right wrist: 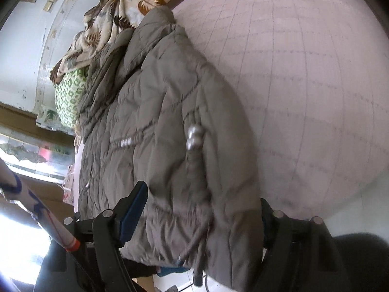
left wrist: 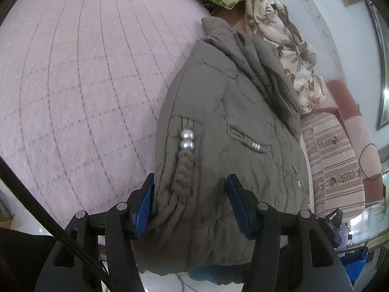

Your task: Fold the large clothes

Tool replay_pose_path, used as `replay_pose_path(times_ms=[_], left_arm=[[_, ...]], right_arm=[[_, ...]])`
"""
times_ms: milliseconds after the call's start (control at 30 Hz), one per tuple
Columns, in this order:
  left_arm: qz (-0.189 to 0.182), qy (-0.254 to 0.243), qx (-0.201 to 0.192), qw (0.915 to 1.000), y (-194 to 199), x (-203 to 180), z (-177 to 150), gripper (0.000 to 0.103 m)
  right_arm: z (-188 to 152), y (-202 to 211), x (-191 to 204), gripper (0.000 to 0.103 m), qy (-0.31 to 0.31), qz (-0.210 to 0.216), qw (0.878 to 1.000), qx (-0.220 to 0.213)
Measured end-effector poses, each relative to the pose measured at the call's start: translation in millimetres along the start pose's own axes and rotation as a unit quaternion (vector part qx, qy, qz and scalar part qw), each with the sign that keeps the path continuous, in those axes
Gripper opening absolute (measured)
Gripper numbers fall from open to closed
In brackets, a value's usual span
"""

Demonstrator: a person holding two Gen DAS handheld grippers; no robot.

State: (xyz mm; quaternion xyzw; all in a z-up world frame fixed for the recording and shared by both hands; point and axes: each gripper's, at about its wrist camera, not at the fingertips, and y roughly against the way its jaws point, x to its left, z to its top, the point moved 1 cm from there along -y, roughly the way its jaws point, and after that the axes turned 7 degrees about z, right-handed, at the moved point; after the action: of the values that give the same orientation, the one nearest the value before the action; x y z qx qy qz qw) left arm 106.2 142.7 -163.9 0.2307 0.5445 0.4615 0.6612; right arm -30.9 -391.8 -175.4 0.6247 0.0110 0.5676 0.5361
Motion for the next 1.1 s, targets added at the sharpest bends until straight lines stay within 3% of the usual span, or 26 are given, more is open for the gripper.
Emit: replay_pose_path(times_ms=[233,400,567,767,800,833,900,967,1100], left_arm=[[-0.06,0.012,0.03,0.9977,-7,1,-14,0.058],[-0.044,-0.011,0.032,0.9984,-10,-13,-23,0.058],[-0.057,-0.003,0.031,0.9979,-5,-15,-23,0.058],[-0.022,0.015,0.04,0.9989,-15,-15,-26,0.058],[-0.009,0.009,0.038,0.9992,-14,-18,-26,0.053],[0.008,-0.002,0.039,0.9992,-12,-24,-25,0.04],[0.018,-0.016,0.033,0.9992,-6,-35,-24,0.031],[0.031,-0.032,0.017,0.9989,6,-48,-23,0.027],[0.041,-0.05,-0.013,0.9978,29,-66,-18,0.024]], right_arm=[[-11,-1,0,0.081,0.017,-0.004,1.0,0.002],[-21,0,3,0.078,0.03,-0.011,0.999,0.002],[-24,-1,-1,0.068,0.013,0.019,1.0,0.008],[-32,-7,13,0.067,0.047,-0.032,0.998,0.006],[-31,-8,16,0.063,0.051,-0.044,0.998,0.006],[-31,-8,18,0.049,0.055,-0.052,0.997,0.009],[-30,-4,22,0.037,0.058,-0.046,0.997,0.012],[-27,2,30,0.026,0.061,-0.036,0.997,0.012],[-23,13,51,0.02,0.08,-0.027,0.996,0.004]])
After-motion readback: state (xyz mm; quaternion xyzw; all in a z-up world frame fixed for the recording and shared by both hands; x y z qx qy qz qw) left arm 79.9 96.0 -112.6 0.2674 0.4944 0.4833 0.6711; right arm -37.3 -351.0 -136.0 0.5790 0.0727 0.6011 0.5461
